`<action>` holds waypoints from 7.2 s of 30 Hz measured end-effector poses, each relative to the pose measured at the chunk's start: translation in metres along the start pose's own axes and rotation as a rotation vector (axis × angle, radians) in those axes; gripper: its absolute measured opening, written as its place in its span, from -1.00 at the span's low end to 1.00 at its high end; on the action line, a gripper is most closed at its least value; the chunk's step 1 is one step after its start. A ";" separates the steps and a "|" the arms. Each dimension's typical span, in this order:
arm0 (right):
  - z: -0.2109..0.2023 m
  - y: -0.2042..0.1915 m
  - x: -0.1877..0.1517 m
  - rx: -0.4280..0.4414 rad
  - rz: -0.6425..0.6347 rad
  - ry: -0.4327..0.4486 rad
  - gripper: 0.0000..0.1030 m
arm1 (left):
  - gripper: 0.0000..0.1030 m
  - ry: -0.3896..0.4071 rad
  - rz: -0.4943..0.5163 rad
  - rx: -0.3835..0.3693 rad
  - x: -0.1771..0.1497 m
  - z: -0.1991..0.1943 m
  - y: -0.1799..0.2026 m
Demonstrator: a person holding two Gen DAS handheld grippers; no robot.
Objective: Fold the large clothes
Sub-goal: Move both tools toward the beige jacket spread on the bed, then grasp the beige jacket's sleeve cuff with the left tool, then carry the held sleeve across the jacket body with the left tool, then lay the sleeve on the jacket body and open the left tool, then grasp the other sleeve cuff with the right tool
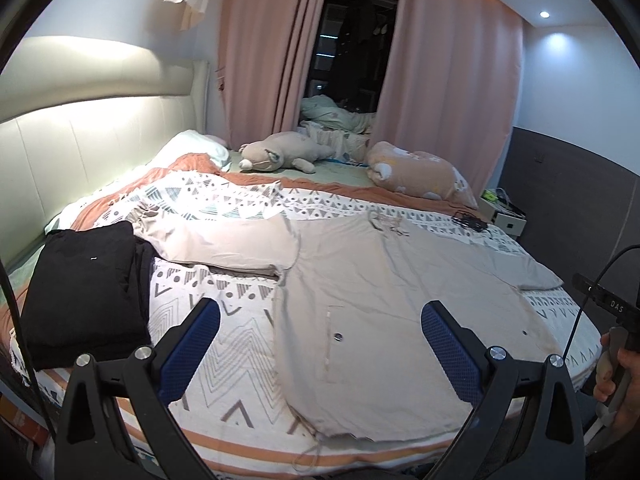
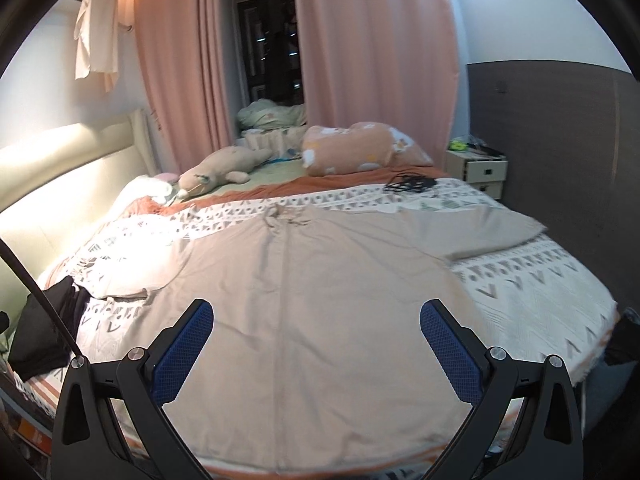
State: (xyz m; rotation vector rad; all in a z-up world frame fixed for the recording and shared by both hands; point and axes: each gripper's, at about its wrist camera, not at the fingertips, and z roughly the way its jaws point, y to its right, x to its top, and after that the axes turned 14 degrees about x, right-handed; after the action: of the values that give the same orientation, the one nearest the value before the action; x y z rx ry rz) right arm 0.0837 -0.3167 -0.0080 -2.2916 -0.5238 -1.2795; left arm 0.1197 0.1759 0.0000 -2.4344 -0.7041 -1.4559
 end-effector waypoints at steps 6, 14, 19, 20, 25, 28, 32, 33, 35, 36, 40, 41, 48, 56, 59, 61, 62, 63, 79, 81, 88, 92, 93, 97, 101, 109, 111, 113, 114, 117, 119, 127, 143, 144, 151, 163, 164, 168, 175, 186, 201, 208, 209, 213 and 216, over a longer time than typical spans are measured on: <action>0.057 0.004 0.021 0.074 -0.005 -0.059 1.00 | 1.00 -0.037 -0.048 0.071 0.017 0.046 -0.024; 0.121 0.013 0.053 0.152 0.019 -0.117 1.00 | 0.99 -0.087 -0.100 0.145 0.040 0.107 -0.055; 0.157 0.014 0.071 0.194 0.051 -0.134 1.00 | 0.98 -0.117 -0.121 0.200 0.057 0.144 -0.077; 0.164 0.014 0.074 0.202 0.054 -0.138 1.00 | 0.96 -0.126 -0.126 0.210 0.061 0.153 -0.082; 0.204 0.008 0.091 0.230 0.050 -0.158 1.00 | 0.91 -0.171 -0.146 0.260 0.076 0.195 -0.108; 0.226 0.001 0.098 0.243 0.041 -0.171 1.00 | 0.79 -0.213 -0.161 0.273 0.084 0.226 -0.119; 0.260 -0.001 0.111 0.250 0.014 -0.201 1.00 | 0.64 -0.271 -0.180 0.302 0.088 0.266 -0.134; 0.266 -0.002 0.113 0.251 0.008 -0.209 1.00 | 0.61 -0.278 -0.185 0.317 0.089 0.274 -0.138; 0.279 -0.005 0.120 0.250 -0.005 -0.220 1.00 | 0.59 -0.309 -0.190 0.335 0.091 0.296 -0.145; 0.285 -0.006 0.123 0.249 -0.011 -0.225 1.00 | 0.58 -0.323 -0.191 0.341 0.091 0.306 -0.148; 0.309 -0.006 0.130 0.247 -0.024 -0.250 1.00 | 0.42 -0.383 -0.192 0.376 0.093 0.347 -0.160; 0.316 -0.005 0.130 0.248 -0.022 -0.258 1.00 | 0.38 -0.398 -0.194 0.384 0.093 0.357 -0.165; 0.370 -0.005 0.134 0.255 -0.015 -0.315 0.79 | 0.23 -0.492 -0.189 0.467 0.084 0.422 -0.193; 0.403 0.014 0.127 0.254 0.037 -0.382 0.48 | 0.23 -0.542 -0.179 0.600 0.074 0.474 -0.220; 0.410 0.017 0.124 0.257 0.069 -0.399 0.45 | 0.23 -0.557 -0.167 0.640 0.071 0.493 -0.227; 0.412 0.015 0.121 0.253 0.060 -0.409 0.38 | 0.00 -0.569 -0.149 0.662 0.070 0.502 -0.231; 0.414 0.013 0.120 0.253 0.057 -0.414 0.36 | -0.53 -0.580 -0.132 0.679 0.069 0.506 -0.231; 0.415 0.012 0.119 0.256 0.056 -0.419 0.36 | -0.66 -0.589 -0.119 0.691 0.069 0.509 -0.232; 0.460 -0.067 0.076 0.473 0.061 -0.585 -0.23 | -0.91 -0.303 -0.070 0.463 0.177 0.414 -0.180; 0.470 -0.077 0.068 0.502 0.062 -0.617 -0.26 | -0.91 -0.275 -0.060 0.433 0.189 0.399 -0.170; 0.511 -0.103 0.047 0.530 0.055 -0.693 -0.54 | -0.91 -0.201 -0.040 0.330 0.220 0.356 -0.134; 0.538 -0.115 0.039 0.516 0.061 -0.725 -0.69 | -0.91 -0.168 -0.029 0.248 0.231 0.334 -0.108; 0.541 -0.120 0.040 0.517 0.059 -0.726 -0.69 | -0.91 -0.161 -0.023 0.228 0.233 0.330 -0.100; 0.539 -0.116 0.046 0.546 0.071 -0.763 -0.68 | -0.91 -0.139 0.007 0.150 0.238 0.313 -0.064; 0.509 -0.081 0.059 0.511 0.114 -0.702 -0.42 | -0.91 -0.123 0.030 0.076 0.241 0.299 -0.029; 0.427 0.005 0.084 0.429 0.203 -0.551 0.80 | -0.91 -0.111 0.072 -0.042 0.245 0.280 0.039; 0.407 0.029 0.088 0.399 0.211 -0.520 0.80 | -0.92 -0.118 0.079 -0.068 0.243 0.278 0.057; 0.390 0.050 0.090 0.365 0.220 -0.485 0.80 | -0.92 -0.127 0.092 -0.089 0.241 0.277 0.074; 0.382 0.062 0.089 0.349 0.234 -0.467 0.80 | -0.92 -0.130 0.100 -0.098 0.239 0.276 0.082; 0.368 0.087 0.086 0.329 0.306 -0.423 0.80 | -0.92 -0.146 0.127 -0.124 0.234 0.276 0.110; 0.366 0.107 0.079 0.324 0.356 -0.412 0.80 | -0.92 -0.158 0.143 -0.136 0.230 0.277 0.127; 0.345 0.156 0.081 0.345 0.533 -0.412 0.80 | -0.91 -0.219 0.189 -0.204 0.200 0.290 0.192; 0.306 0.227 0.081 0.264 0.707 -0.312 0.80 | -0.88 -0.529 0.161 -0.366 0.045 0.382 0.293; 0.302 0.226 0.077 0.261 0.707 -0.305 0.80 | -0.88 -0.535 0.160 -0.365 0.040 0.382 0.296; 0.273 0.235 0.072 0.243 0.720 -0.252 0.80 | -0.85 -0.486 0.073 -0.353 0.020 0.371 0.294; 0.249 0.212 0.088 0.243 0.599 -0.256 0.80 | 1.00 -0.274 0.051 -0.244 0.031 0.301 0.250; 0.248 0.209 0.090 0.248 0.585 -0.256 0.80 | 1.00 -0.265 0.032 -0.236 0.034 0.298 0.239; 0.249 0.193 0.096 0.269 0.502 -0.252 0.80 | 1.00 -0.249 -0.014 -0.190 0.039 0.289 0.202; 0.256 0.154 0.101 0.326 0.352 -0.261 0.80 | 1.00 -0.244 -0.100 -0.120 0.036 0.284 0.134; 0.301 0.060 0.099 0.374 0.016 -0.371 0.80 | 1.00 -0.209 -0.101 -0.021 0.038 0.284 0.059; 0.416 -0.027 0.075 0.216 -0.199 -0.601 0.80 | 1.00 -0.236 -0.161 0.018 0.029 0.294 0.009; 0.457 -0.038 0.069 0.098 -0.270 -0.643 0.27 | 1.00 -0.223 -0.196 0.006 0.033 0.291 0.007; 0.460 -0.036 0.069 0.078 -0.276 -0.651 -0.22 | 1.00 -0.221 -0.196 0.004 0.033 0.291 0.007; 0.458 -0.023 0.084 0.122 -0.212 -0.653 -0.79 | 1.00 -0.198 -0.190 0.016 0.036 0.287 0.010; 0.443 -0.017 0.100 0.130 -0.212 -0.612 -0.85 | 1.00 -0.175 -0.213 0.008 0.040 0.282 0.009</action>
State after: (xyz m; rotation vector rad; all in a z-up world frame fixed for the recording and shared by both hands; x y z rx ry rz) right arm 0.4288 -0.0435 -0.1229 -2.5444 -1.0419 -0.5738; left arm 0.3567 0.2980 -0.1017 -2.5685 -1.0330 -1.3160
